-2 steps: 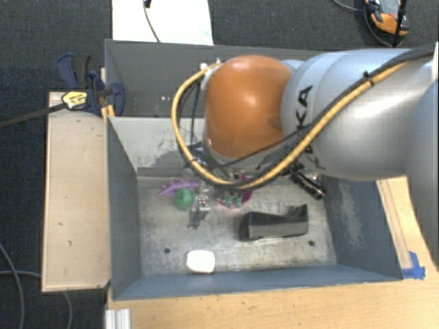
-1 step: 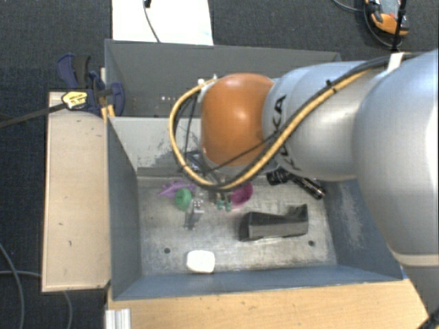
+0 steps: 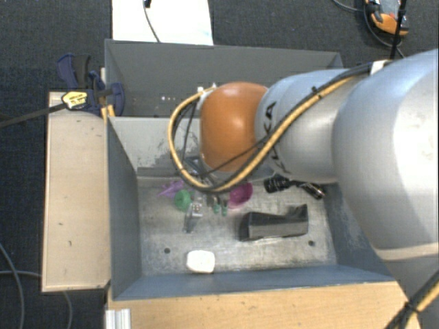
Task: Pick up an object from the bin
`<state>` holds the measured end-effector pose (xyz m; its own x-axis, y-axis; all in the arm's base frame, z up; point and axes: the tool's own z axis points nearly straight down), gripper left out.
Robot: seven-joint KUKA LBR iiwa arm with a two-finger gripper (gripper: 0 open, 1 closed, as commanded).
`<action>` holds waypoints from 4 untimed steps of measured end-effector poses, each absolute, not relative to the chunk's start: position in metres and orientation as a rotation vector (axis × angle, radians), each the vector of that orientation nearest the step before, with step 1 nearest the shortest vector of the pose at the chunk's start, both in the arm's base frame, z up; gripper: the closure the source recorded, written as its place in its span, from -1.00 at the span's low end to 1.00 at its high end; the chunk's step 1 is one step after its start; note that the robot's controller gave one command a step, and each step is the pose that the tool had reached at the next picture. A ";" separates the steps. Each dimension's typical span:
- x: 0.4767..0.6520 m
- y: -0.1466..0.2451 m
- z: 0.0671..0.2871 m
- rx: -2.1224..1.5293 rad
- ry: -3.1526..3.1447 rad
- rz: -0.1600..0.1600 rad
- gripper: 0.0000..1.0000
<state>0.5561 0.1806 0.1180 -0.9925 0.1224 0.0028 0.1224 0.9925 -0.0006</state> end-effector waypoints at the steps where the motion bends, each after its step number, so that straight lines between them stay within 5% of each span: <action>1: 0.579 0.172 0.114 -0.267 -3.136 -0.004 -1.00; 2: 0.579 0.170 0.075 -0.342 -3.132 -0.006 -1.00; 3: 0.587 0.178 0.077 -0.587 -3.098 -0.005 1.00; 4: 0.587 0.178 0.077 -0.587 -3.098 -0.005 1.00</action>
Offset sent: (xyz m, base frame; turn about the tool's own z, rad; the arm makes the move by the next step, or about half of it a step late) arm 0.0193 -0.0111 -0.0480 0.0978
